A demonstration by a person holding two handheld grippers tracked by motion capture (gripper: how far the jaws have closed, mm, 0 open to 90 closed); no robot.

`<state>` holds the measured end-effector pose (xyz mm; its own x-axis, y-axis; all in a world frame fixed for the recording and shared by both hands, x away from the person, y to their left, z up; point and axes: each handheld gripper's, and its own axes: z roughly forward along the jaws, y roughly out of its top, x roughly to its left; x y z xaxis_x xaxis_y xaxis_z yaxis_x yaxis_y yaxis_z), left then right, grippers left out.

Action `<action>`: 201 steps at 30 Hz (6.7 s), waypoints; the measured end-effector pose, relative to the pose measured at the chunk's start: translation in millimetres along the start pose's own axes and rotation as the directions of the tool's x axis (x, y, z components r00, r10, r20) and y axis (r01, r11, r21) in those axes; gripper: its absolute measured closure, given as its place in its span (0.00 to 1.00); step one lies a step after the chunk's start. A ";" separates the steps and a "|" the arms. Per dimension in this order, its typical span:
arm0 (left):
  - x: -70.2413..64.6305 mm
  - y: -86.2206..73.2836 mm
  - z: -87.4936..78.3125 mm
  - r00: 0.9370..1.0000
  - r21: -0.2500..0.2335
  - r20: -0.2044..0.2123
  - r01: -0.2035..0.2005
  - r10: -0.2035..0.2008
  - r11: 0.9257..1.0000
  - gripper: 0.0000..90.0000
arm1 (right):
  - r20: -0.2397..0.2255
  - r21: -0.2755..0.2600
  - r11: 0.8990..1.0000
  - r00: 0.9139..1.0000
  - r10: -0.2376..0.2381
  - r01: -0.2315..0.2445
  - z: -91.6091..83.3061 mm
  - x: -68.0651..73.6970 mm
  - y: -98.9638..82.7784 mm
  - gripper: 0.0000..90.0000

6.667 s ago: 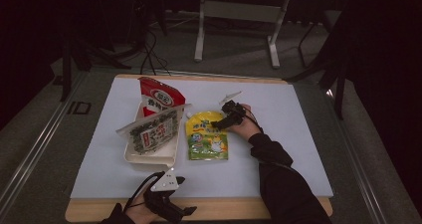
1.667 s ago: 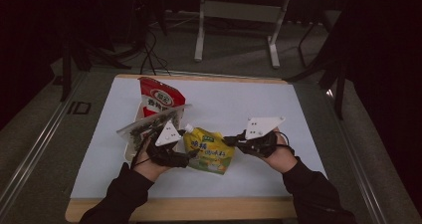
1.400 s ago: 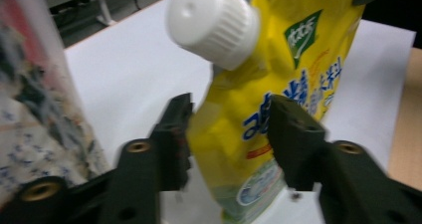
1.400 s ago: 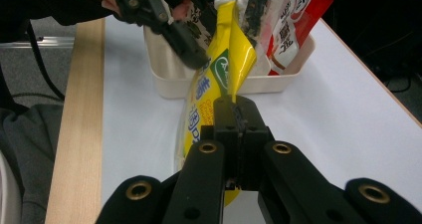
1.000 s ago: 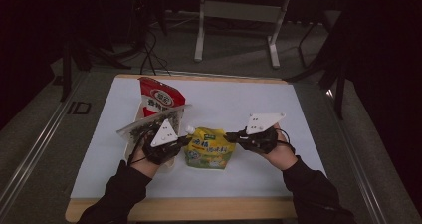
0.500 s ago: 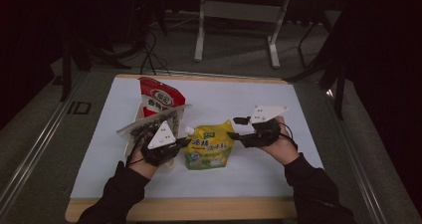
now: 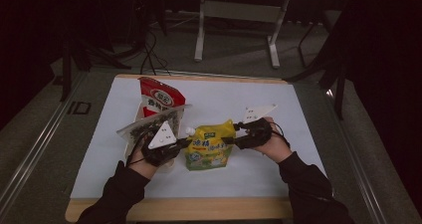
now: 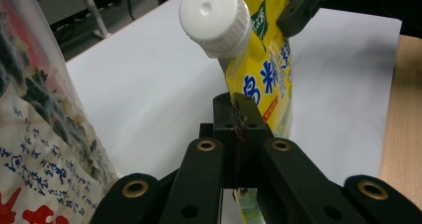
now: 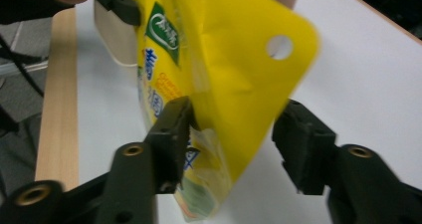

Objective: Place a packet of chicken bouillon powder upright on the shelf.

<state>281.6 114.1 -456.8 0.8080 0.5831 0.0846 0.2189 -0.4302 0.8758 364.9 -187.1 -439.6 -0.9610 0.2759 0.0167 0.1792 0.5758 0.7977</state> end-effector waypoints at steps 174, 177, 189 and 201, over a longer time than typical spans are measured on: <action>-103.1 -50.6 33.9 0.958 0.164 0.286 -0.069 0.020 0.984 0.04 | -0.080 -0.131 0.990 0.995 -0.059 0.048 57.8 58.8 26.1 0.25; -103.8 -50.5 34.1 0.957 0.164 0.289 -0.072 0.022 0.984 0.04 | -0.073 -0.130 0.991 0.997 -0.040 0.030 53.3 56.6 16.3 0.24; -103.1 -50.7 34.0 0.959 0.158 0.284 -0.066 0.018 0.985 0.04 | -0.062 -0.114 0.993 0.998 0.012 -0.019 50.4 47.1 -16.5 0.22; -103.4 -51.2 34.5 0.958 0.158 0.285 -0.066 0.018 0.985 0.04 | -0.030 -0.123 0.991 0.999 0.040 -0.044 43.9 40.6 -41.8 0.22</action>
<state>205.7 52.1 -526.8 0.9342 0.3546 -0.0384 0.2490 -0.5714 0.7820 327.6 -166.2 -498.7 -0.9590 0.2754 0.0672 0.1940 0.4645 0.8641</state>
